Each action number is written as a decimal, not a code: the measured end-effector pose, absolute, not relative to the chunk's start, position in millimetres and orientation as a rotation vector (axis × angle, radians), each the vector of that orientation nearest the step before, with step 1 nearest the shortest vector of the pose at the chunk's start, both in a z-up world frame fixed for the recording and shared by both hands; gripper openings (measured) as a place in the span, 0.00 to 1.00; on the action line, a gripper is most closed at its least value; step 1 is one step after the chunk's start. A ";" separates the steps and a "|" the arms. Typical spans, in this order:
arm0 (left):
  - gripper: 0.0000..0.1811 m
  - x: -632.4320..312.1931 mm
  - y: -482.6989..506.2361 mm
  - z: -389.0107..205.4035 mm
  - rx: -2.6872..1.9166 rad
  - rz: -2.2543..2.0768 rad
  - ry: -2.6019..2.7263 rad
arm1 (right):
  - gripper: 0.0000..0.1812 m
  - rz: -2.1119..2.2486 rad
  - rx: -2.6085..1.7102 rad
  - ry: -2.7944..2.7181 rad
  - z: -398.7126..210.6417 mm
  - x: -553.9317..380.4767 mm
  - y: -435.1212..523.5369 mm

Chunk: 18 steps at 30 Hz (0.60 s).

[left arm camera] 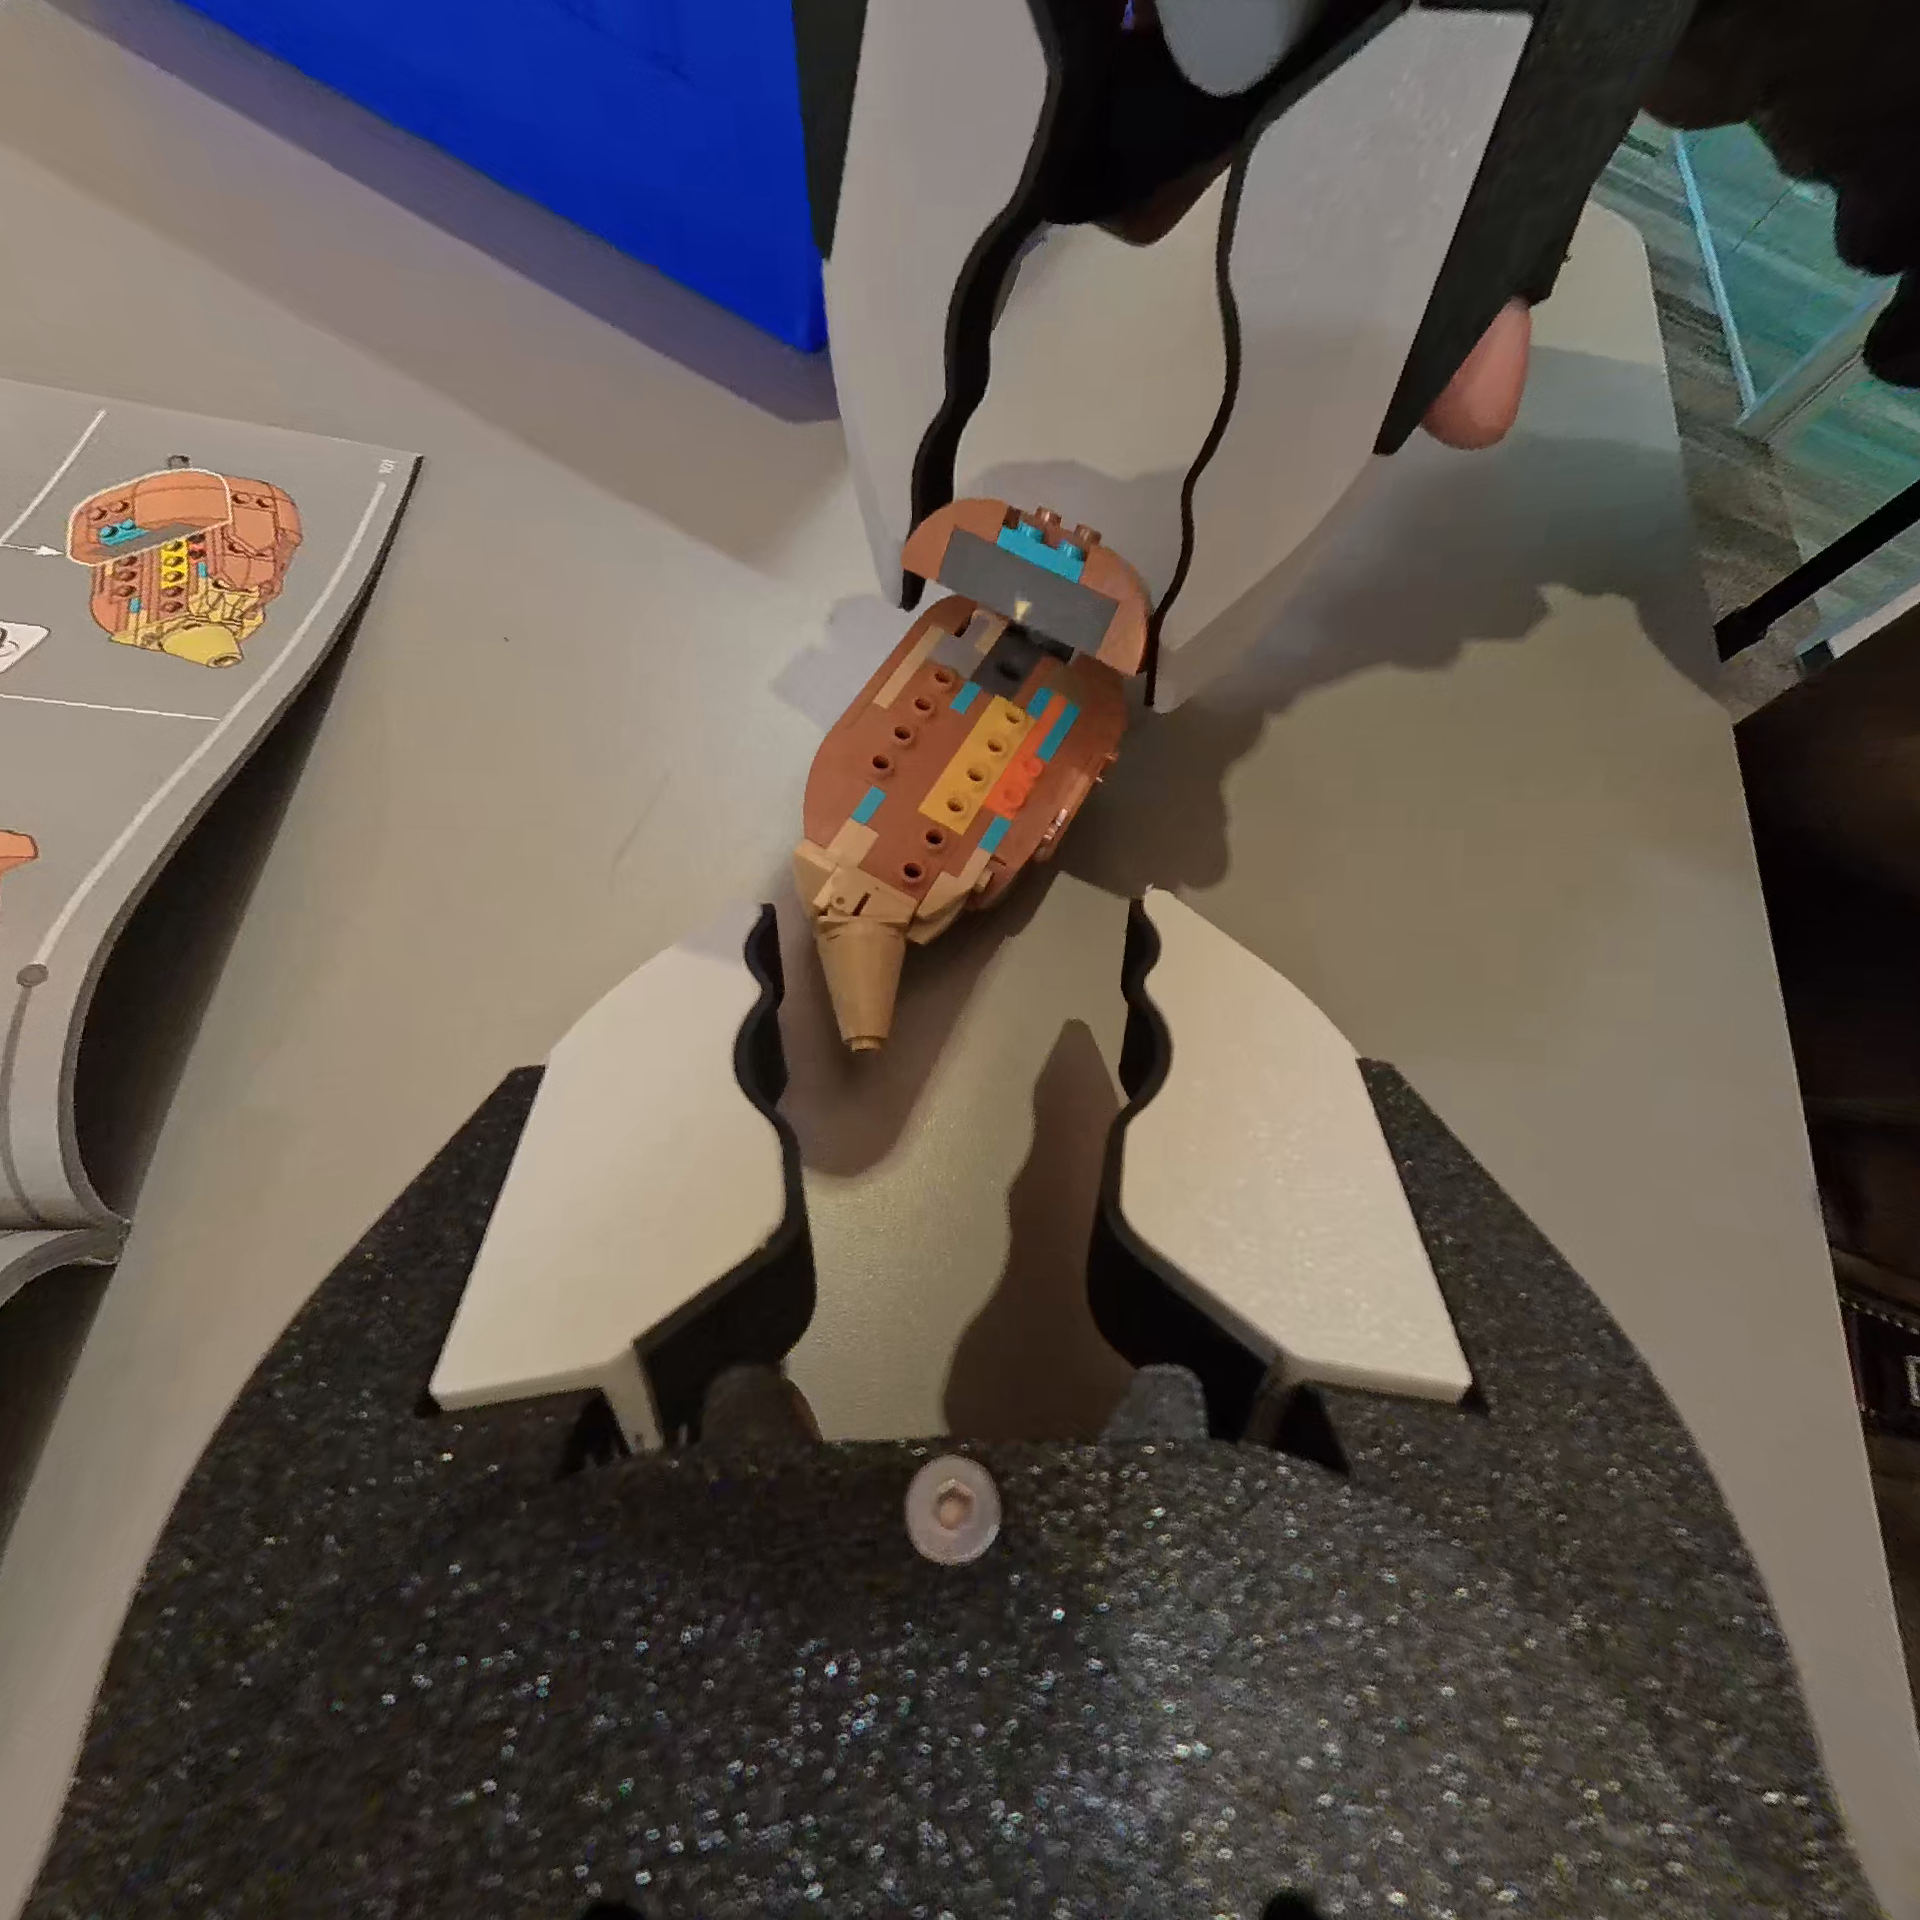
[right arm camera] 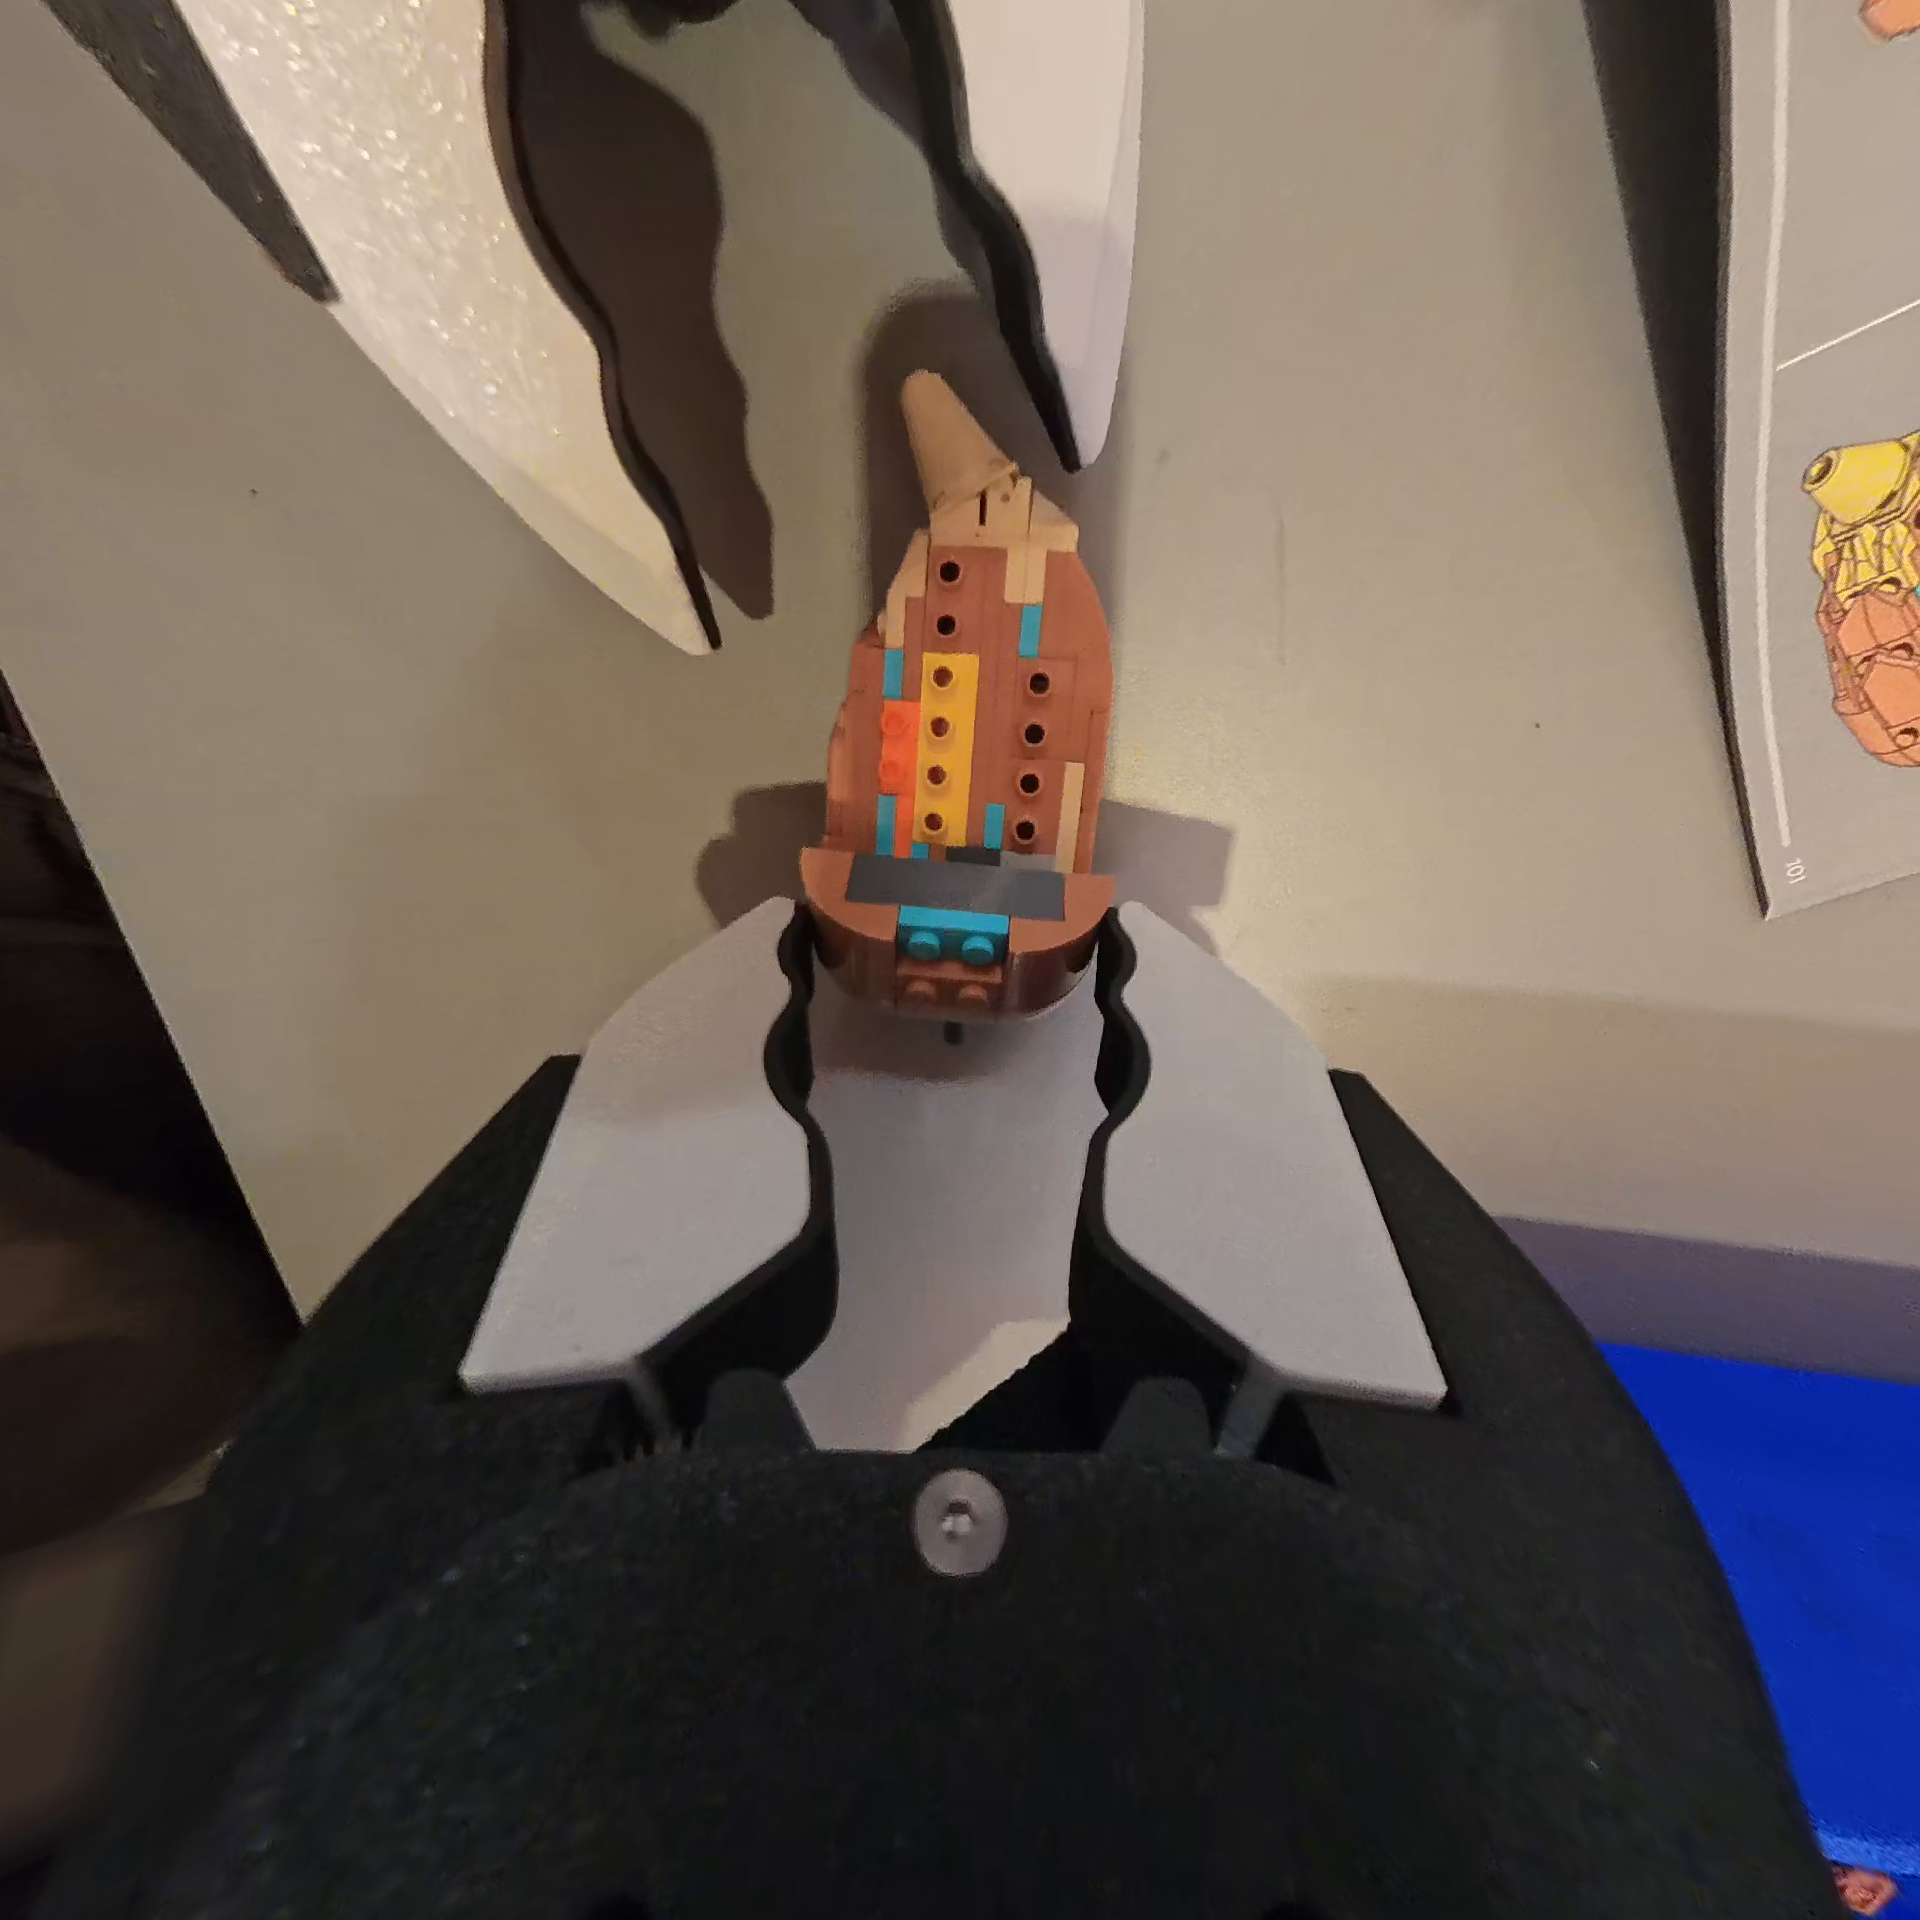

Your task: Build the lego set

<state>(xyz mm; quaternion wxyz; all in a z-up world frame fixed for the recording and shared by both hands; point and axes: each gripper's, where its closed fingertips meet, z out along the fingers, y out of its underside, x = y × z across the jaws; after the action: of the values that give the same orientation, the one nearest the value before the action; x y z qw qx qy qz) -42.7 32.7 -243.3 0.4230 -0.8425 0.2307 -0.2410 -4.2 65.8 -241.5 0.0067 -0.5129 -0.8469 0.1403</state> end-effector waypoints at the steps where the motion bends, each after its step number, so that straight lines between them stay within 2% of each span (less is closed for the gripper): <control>1: 0.35 -42.5 32.6 -243.5 -2.110 -0.602 0.579 | 0.29 0.429 -1.608 -2.660 -242.2 -4.1 65.6; 12: 0.35 -40.9 30.8 -245.2 -2.119 -0.597 0.594 | 0.30 0.395 -1.616 -2.690 -249.2 -6.1 61.3; 18: 0.34 -41.0 30.8 -244.7 -2.117 -0.603 0.592 | 0.36 0.419 -1.586 -2.666 -245.5 -2.9 62.0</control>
<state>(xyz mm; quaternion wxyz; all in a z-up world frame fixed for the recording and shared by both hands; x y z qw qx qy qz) -41.0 30.8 -244.7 0.4177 -0.8438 0.2360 -0.2404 -2.9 62.0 -245.5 0.0056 -0.5065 -0.8517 0.1340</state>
